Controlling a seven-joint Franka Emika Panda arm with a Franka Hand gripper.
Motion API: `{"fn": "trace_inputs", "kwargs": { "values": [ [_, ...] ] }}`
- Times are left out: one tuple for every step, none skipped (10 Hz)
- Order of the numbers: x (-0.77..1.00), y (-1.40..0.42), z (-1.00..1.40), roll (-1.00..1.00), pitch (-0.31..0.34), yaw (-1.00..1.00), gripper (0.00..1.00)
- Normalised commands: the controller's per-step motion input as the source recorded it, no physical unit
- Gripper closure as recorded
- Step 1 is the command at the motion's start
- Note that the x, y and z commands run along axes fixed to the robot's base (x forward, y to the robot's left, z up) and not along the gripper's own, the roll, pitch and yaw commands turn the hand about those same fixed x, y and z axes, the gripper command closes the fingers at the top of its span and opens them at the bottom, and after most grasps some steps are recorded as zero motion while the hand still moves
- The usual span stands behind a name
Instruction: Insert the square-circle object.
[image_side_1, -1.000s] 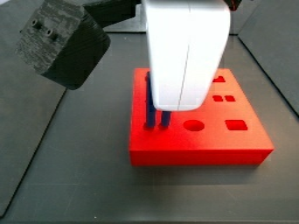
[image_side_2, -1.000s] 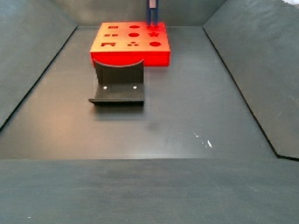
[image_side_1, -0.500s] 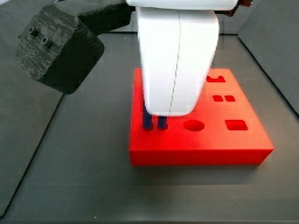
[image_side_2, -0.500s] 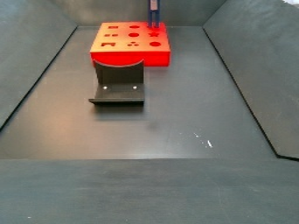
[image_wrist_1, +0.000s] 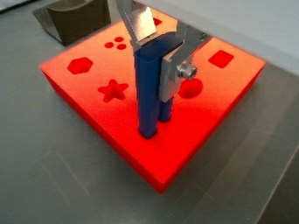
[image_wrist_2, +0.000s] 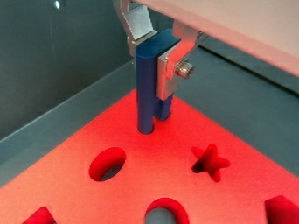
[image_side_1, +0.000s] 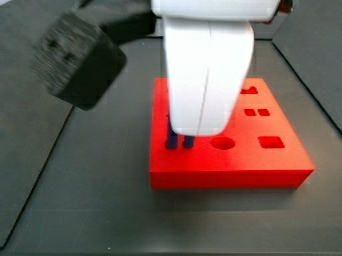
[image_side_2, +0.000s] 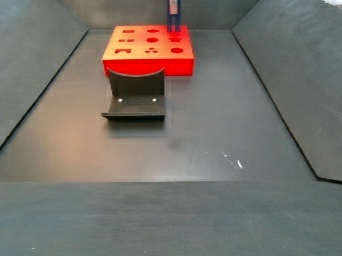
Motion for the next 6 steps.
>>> {"fn": "trace_inputs", "kwargs": {
  "values": [
    [0.0, 0.0, -0.17, 0.03, 0.0, -0.08, 1.0],
    [0.0, 0.0, -0.24, 0.07, 0.0, -0.09, 1.0],
    [0.0, 0.0, -0.29, 0.09, 0.0, -0.11, 1.0],
    [0.0, 0.0, -0.31, 0.1, 0.0, -0.11, 1.0],
    [0.0, 0.0, -0.32, 0.1, 0.0, -0.11, 1.0],
    [-0.03, 0.0, -0.34, 0.08, -0.011, -0.11, 1.0]
  ]
}}
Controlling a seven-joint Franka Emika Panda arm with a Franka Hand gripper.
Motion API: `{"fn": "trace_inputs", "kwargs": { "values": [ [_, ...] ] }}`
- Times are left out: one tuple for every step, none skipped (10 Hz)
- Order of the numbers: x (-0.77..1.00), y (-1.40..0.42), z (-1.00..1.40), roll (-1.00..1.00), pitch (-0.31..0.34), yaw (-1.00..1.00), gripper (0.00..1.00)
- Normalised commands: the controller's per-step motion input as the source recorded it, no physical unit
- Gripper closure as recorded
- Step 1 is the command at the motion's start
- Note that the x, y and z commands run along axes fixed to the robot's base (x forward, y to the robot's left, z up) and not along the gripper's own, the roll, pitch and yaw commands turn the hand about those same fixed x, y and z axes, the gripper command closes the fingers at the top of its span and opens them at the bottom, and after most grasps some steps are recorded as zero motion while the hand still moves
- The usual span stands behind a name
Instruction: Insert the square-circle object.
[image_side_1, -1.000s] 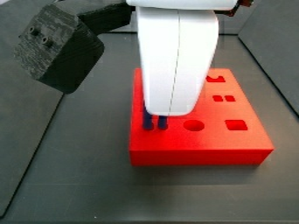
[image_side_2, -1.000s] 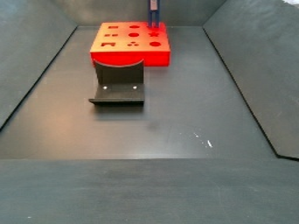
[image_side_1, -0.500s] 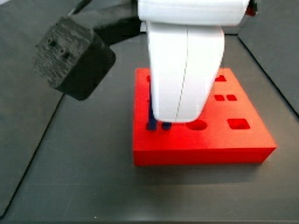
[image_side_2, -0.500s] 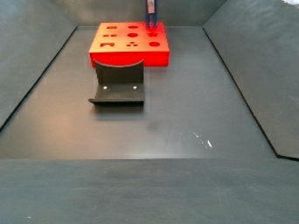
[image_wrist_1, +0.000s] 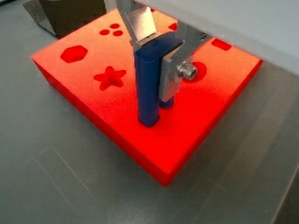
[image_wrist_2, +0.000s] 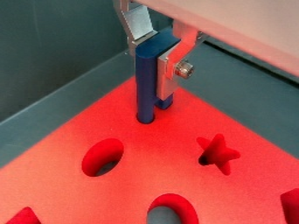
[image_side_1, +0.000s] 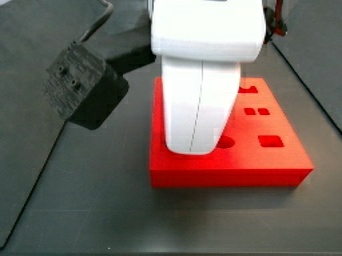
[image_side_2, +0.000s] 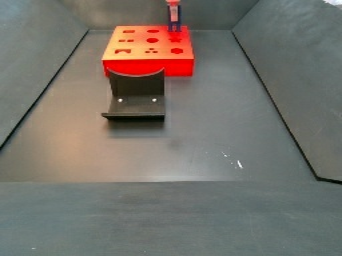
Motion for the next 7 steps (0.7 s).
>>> {"fn": "trace_inputs", "kwargs": {
  "values": [
    [-0.07, 0.0, -0.34, 0.06, -0.019, -0.11, 1.0],
    [-0.11, 0.0, -0.38, 0.08, -0.011, -0.12, 1.0],
    [-0.14, 0.0, -0.51, 0.04, -0.029, -0.1, 1.0],
    [-0.07, 0.0, -0.65, -0.01, -0.049, -0.06, 1.0],
    [-0.03, 0.0, -0.74, -0.06, -0.087, -0.05, 1.0],
    [0.0, 0.0, -0.17, 0.0, 0.0, -0.07, 1.0],
    [0.0, 0.0, 0.0, 0.0, 0.0, 0.0, 1.0]
  ]
}}
